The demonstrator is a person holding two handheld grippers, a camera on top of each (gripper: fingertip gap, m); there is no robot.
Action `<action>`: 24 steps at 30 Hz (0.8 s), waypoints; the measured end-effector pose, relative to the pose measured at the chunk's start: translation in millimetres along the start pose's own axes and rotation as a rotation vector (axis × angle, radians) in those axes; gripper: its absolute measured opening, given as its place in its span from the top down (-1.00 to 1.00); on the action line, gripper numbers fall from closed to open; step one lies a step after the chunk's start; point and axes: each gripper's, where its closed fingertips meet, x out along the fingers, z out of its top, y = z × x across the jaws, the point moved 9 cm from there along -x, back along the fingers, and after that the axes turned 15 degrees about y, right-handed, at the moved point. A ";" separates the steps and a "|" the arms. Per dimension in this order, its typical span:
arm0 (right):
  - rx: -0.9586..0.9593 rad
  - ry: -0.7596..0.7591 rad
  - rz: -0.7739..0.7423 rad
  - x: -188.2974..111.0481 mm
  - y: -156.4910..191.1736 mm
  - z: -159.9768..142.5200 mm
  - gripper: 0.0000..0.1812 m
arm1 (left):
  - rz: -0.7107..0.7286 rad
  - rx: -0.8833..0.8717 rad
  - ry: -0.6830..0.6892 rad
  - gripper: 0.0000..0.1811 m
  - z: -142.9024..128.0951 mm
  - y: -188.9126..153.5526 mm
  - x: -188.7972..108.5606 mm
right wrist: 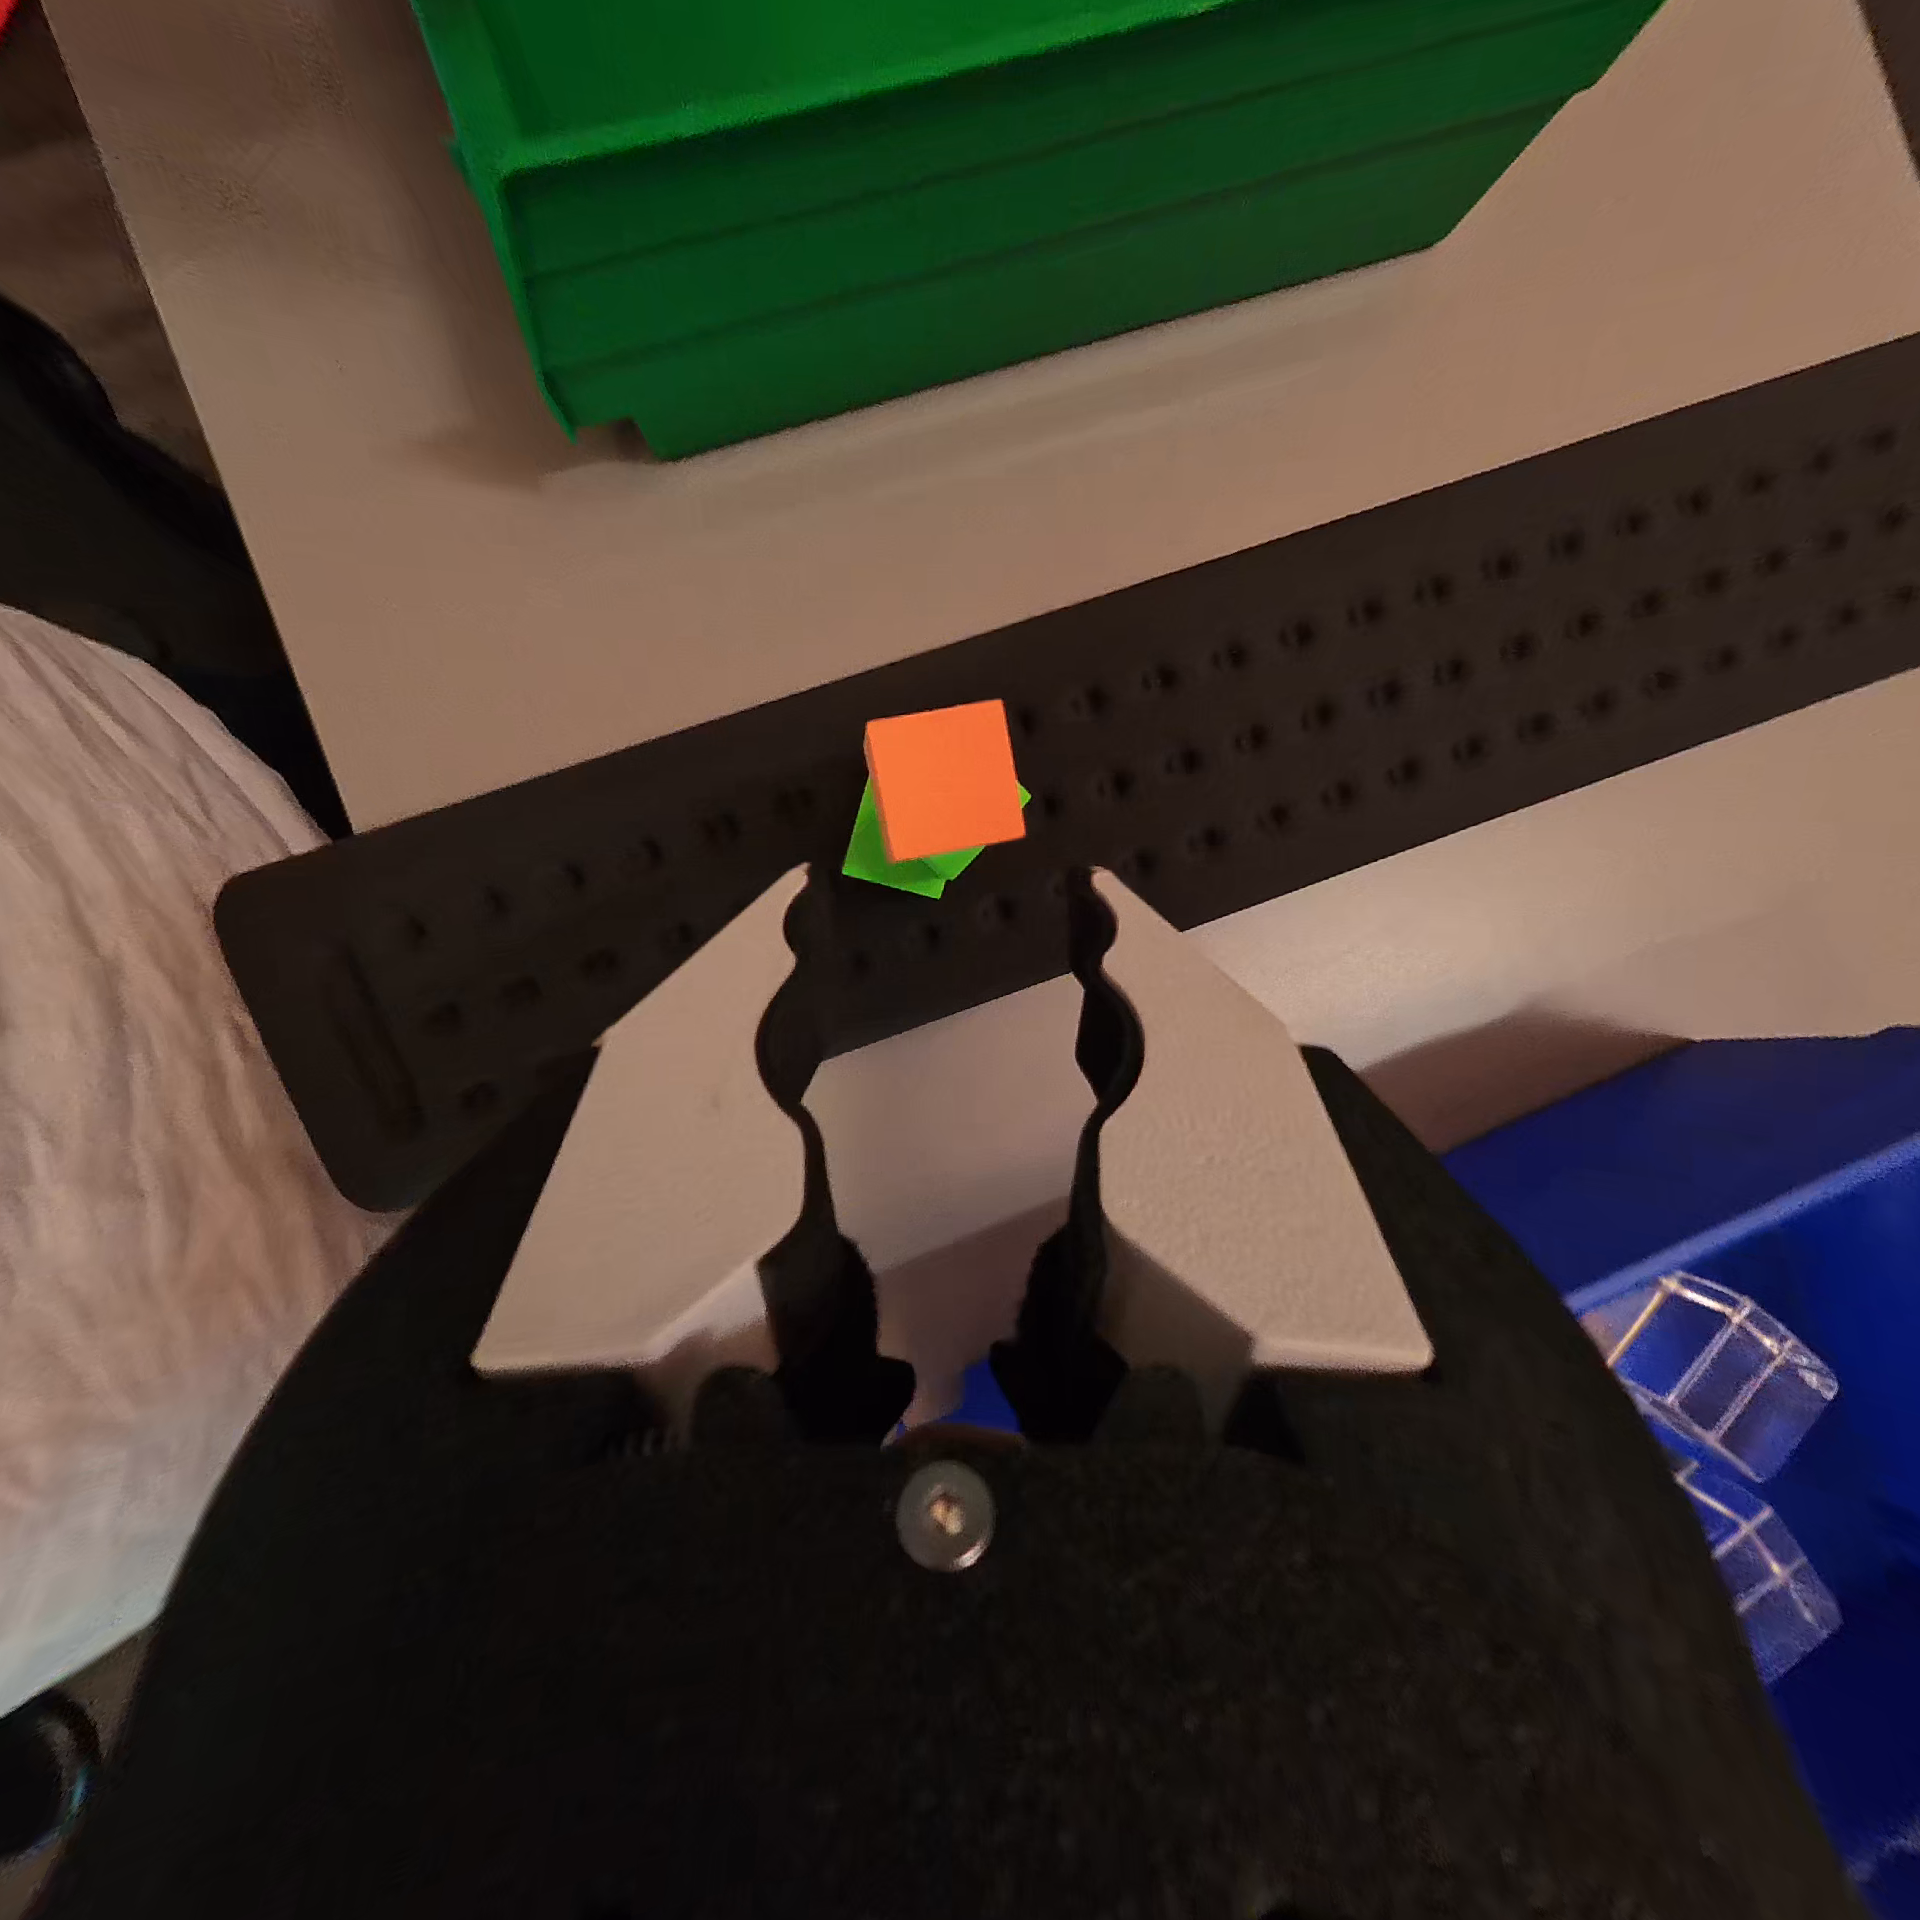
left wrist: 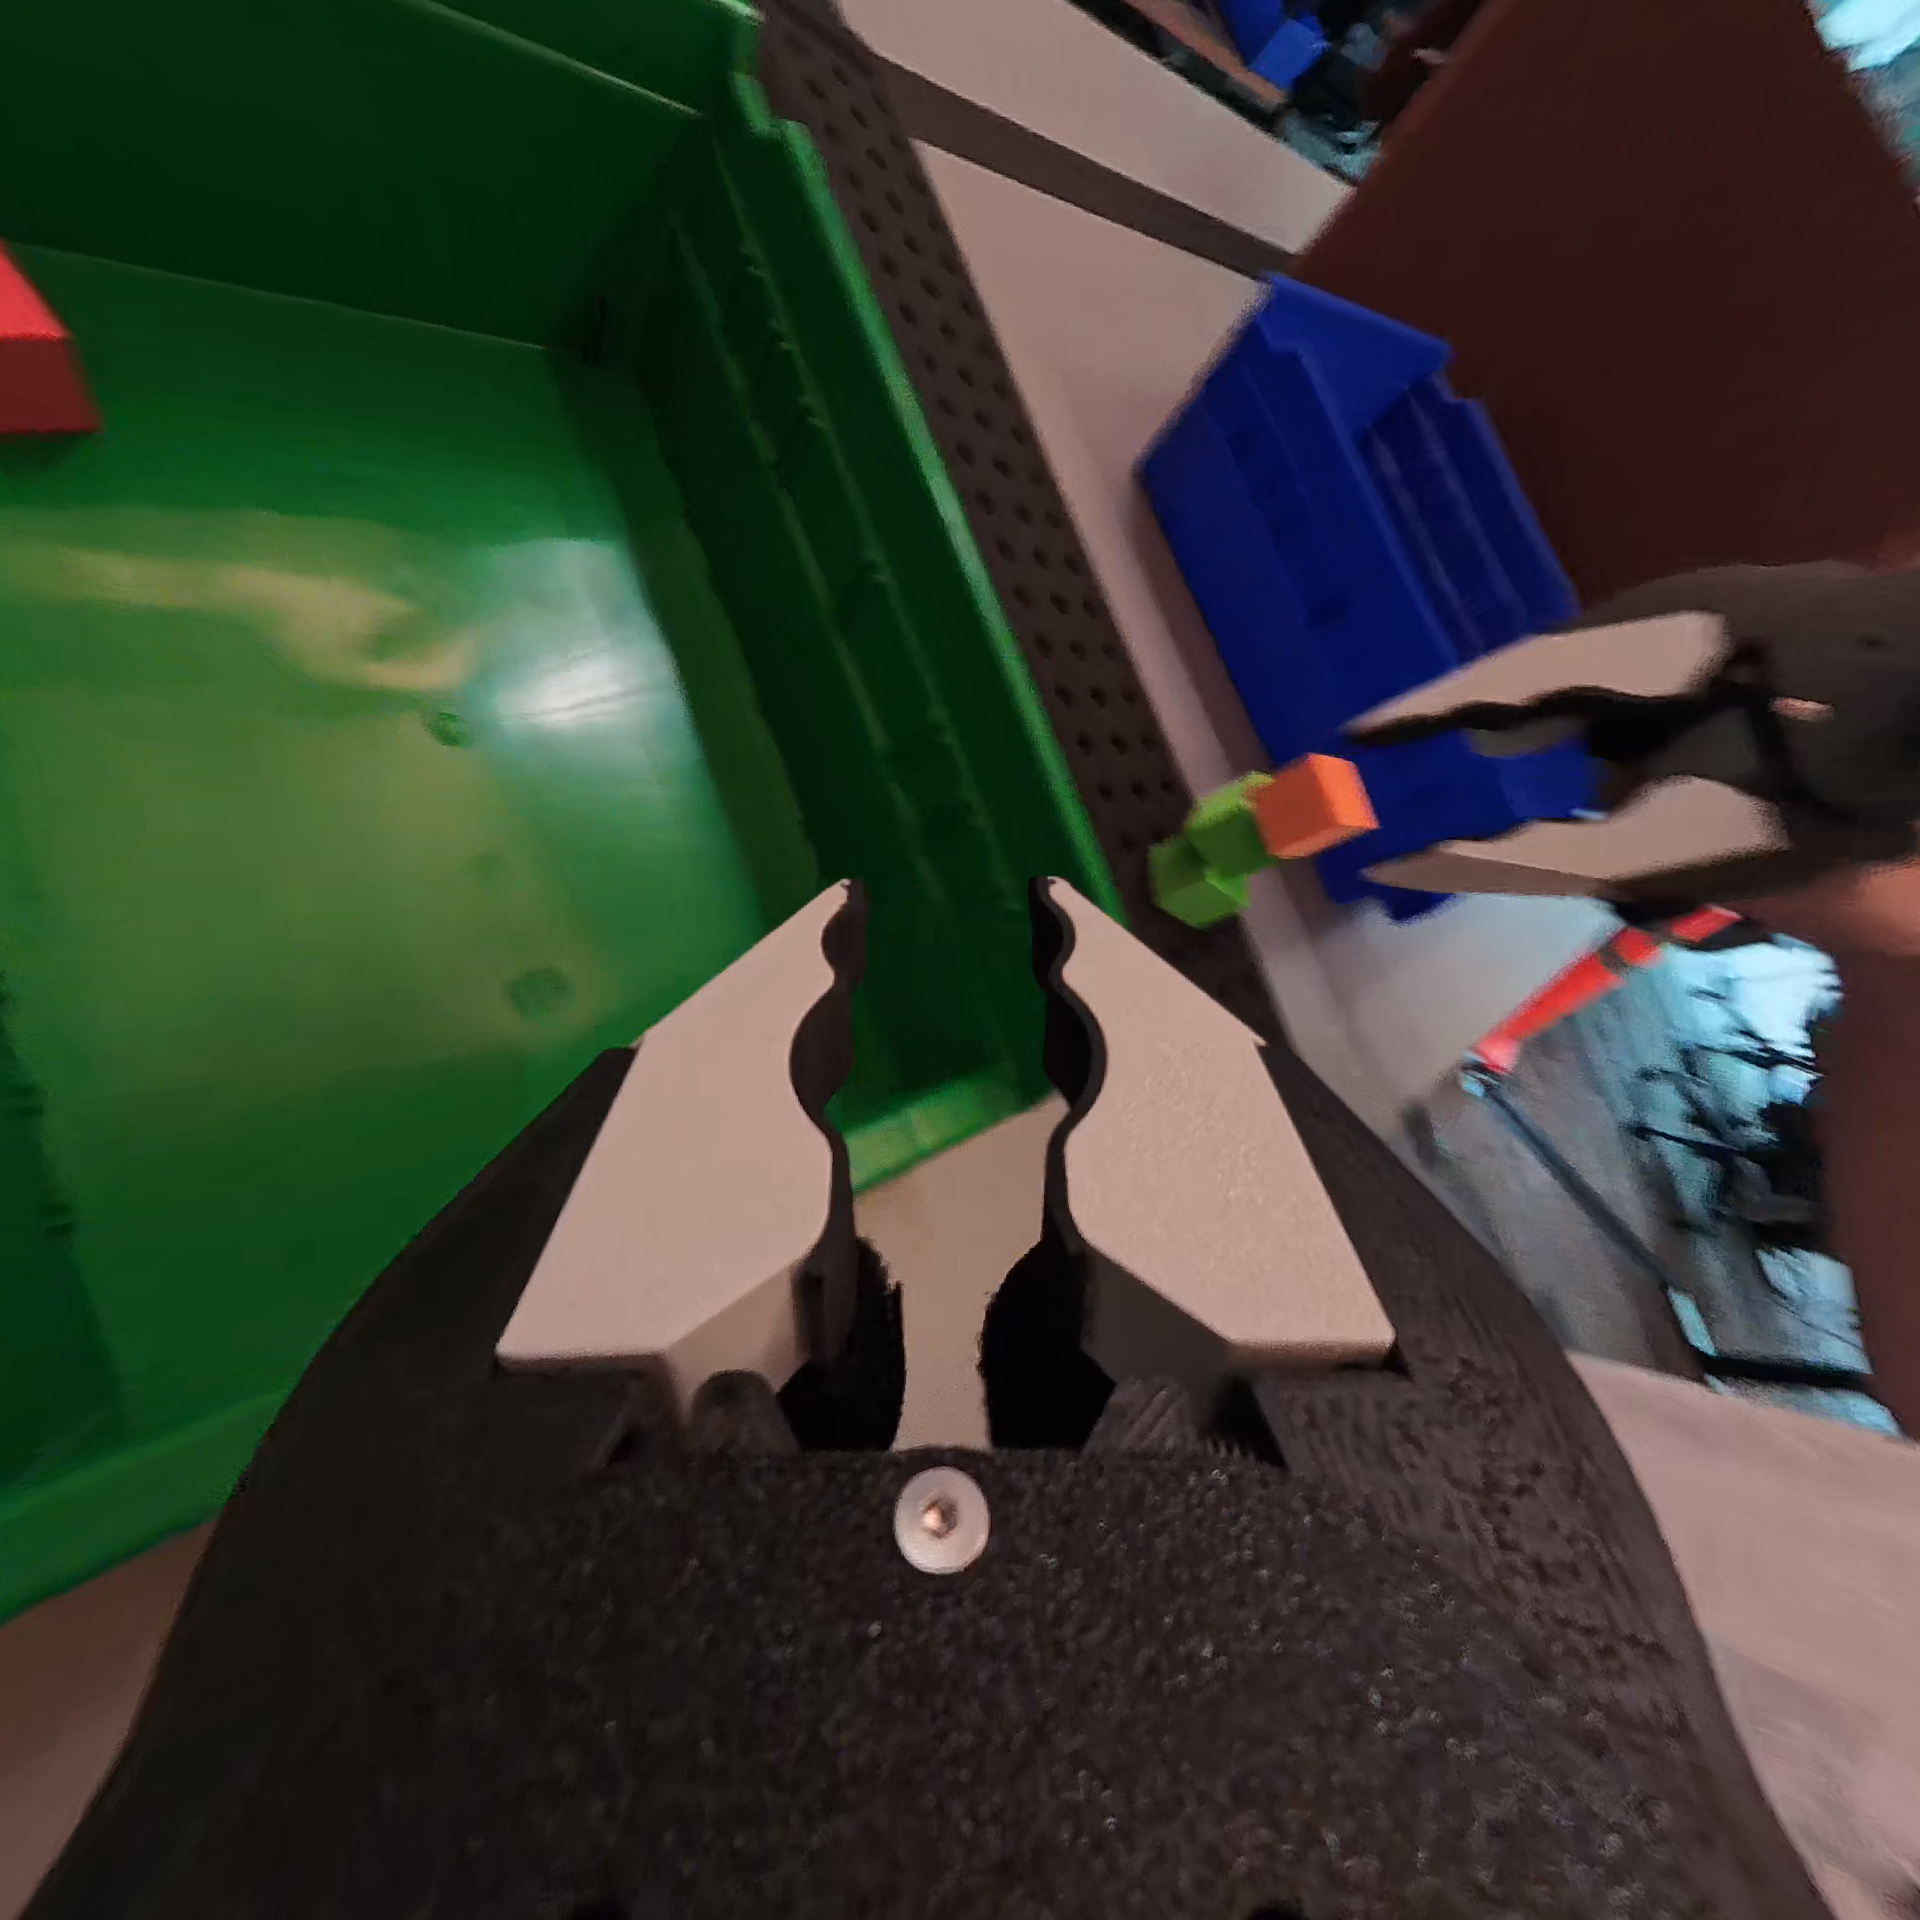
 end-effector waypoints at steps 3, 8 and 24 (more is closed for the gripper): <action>0.058 -0.084 -0.011 -14.4 3.7 -5.4 0.49 | 0.243 -0.039 -0.028 0.62 17.1 28.9 12.7; 0.128 -0.197 0.042 -25.0 25.2 -15.1 0.50 | 0.470 -0.185 -0.069 0.52 64.2 77.2 43.1; 0.247 -0.223 0.137 -25.2 37.4 -68.8 0.51 | 0.842 -0.325 0.059 0.51 127.6 150.1 90.4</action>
